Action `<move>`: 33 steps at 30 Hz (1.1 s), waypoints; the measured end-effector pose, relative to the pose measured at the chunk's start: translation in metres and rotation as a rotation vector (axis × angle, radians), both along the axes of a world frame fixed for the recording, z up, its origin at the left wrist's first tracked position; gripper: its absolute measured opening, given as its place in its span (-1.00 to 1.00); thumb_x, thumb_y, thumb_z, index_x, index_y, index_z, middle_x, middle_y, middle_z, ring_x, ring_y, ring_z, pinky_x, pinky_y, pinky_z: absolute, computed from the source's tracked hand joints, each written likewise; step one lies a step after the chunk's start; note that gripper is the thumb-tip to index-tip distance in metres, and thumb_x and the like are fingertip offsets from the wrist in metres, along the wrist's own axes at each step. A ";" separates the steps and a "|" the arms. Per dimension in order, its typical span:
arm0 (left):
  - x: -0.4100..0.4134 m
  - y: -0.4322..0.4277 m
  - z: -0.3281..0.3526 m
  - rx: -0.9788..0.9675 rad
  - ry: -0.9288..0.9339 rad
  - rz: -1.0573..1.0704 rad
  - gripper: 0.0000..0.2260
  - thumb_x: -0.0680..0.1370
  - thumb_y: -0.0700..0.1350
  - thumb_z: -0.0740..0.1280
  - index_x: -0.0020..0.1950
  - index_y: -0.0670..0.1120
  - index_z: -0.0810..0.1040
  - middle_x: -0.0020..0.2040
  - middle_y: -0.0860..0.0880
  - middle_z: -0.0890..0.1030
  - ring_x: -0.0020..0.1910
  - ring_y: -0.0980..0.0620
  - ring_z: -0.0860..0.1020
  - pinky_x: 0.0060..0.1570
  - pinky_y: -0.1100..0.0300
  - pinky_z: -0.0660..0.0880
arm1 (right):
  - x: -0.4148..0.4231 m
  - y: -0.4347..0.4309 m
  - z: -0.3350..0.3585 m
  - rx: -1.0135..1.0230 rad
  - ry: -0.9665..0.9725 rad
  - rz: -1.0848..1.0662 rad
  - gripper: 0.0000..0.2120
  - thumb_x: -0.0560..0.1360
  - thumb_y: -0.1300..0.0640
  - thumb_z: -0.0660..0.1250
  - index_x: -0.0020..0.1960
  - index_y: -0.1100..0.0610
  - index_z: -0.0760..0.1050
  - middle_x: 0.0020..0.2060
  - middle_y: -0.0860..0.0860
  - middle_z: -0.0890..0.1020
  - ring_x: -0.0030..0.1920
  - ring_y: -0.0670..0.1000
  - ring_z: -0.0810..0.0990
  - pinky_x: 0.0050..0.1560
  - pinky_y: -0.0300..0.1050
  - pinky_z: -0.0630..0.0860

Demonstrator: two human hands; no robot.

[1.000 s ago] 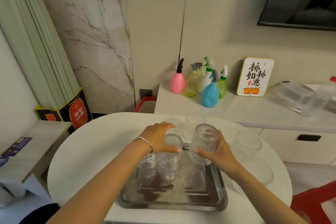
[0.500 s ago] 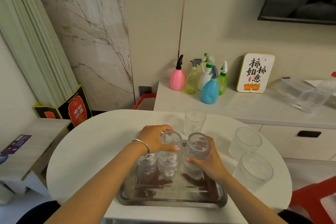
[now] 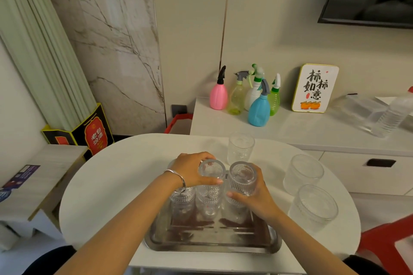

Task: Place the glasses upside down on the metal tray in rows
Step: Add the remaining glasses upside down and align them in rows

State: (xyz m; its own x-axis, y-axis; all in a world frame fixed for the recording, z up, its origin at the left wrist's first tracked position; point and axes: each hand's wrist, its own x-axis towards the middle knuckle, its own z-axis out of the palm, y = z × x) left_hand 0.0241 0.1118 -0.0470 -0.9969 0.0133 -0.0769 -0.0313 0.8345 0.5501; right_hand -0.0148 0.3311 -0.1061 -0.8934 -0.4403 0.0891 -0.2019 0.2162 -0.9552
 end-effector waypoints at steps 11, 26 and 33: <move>-0.011 -0.024 0.007 0.442 0.116 0.205 -0.45 0.33 0.22 0.39 0.26 0.11 0.35 0.02 0.15 0.54 0.00 0.18 0.50 -0.15 0.40 0.37 | -0.077 -0.015 0.067 0.044 0.046 -0.120 -0.23 0.31 0.07 0.54 0.38 -0.02 0.21 0.31 -0.02 0.34 0.27 -0.03 0.33 0.25 -0.13 0.26; -0.012 -0.034 0.002 0.492 0.148 0.271 -0.60 0.49 0.07 0.29 0.30 0.02 0.35 0.12 0.07 0.48 0.11 0.05 0.45 0.00 0.25 0.37 | -0.102 -0.052 0.072 0.202 0.001 -0.256 -0.22 0.26 0.04 0.59 0.38 0.09 0.32 0.24 0.16 0.48 0.12 0.08 0.51 0.08 -0.07 0.46; 0.001 -0.012 0.040 0.749 0.216 0.269 -0.38 0.33 0.39 0.14 0.29 0.10 0.36 0.26 0.08 0.46 0.21 0.13 0.44 0.15 0.23 0.32 | -0.045 -0.058 0.132 -0.449 -0.289 -0.021 -0.50 0.33 0.05 0.49 0.23 0.00 0.44 0.20 0.09 0.57 0.13 0.01 0.59 0.09 -0.03 0.53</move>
State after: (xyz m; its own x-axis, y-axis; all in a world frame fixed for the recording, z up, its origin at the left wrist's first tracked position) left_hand 0.0248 0.0997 -0.0069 -0.9652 -0.2562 0.0513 -0.0073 0.2229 0.9748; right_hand -0.0596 0.2734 0.0259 -0.9176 -0.3973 0.0140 0.0829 -0.2257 -0.9707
